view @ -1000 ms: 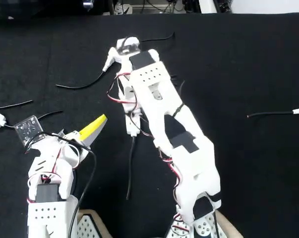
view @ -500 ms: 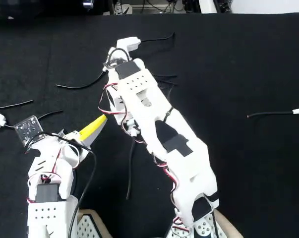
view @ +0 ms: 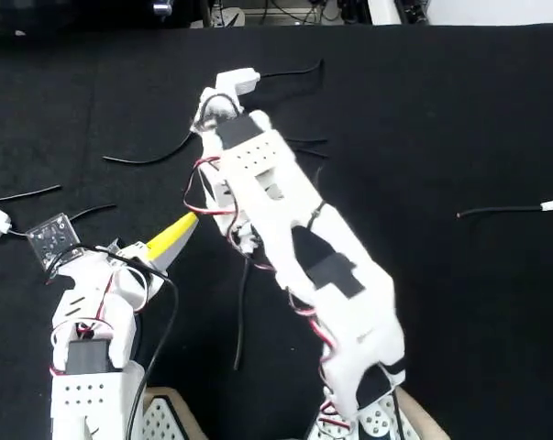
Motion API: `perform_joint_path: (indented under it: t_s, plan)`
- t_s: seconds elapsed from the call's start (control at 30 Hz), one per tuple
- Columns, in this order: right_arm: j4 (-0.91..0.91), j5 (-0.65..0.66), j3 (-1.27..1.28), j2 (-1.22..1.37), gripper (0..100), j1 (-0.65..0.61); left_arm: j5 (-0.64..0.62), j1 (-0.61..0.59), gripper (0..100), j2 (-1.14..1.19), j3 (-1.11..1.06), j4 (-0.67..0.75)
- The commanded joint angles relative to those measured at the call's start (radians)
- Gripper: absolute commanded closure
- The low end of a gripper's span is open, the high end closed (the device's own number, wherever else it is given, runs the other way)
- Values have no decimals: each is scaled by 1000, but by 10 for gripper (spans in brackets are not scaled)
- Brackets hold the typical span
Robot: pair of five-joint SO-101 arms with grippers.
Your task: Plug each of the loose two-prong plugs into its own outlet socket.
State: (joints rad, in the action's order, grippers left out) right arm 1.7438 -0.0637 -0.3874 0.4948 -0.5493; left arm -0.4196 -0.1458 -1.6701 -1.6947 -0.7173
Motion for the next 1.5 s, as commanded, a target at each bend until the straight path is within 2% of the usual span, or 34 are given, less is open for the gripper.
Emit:
perform_joint_path:
  t_s: [0.0, 0.3, 0.43, 0.67, 1.2, 1.47]
  plan:
    - [23, 54, 19, -249, 984, -40, 3, -5, 456, -9, -13, 17]
    - [21, 233, 243, -526, 984, -282, 3, -5, 456, -9, -13, 17]
    - [18, 255, 271, -565, 984, -318, 3, -4, 456, -9, -13, 17]
    - [15, 259, 265, -642, 984, -373, 3, 77, 456, -3, -13, 9]
    - [-158, 210, 246, -558, 984, -370, 3, 85, 456, -11, -13, -31]
    - [-155, 178, 119, -555, 984, -321, 3, 85, 456, -11, -13, -31]
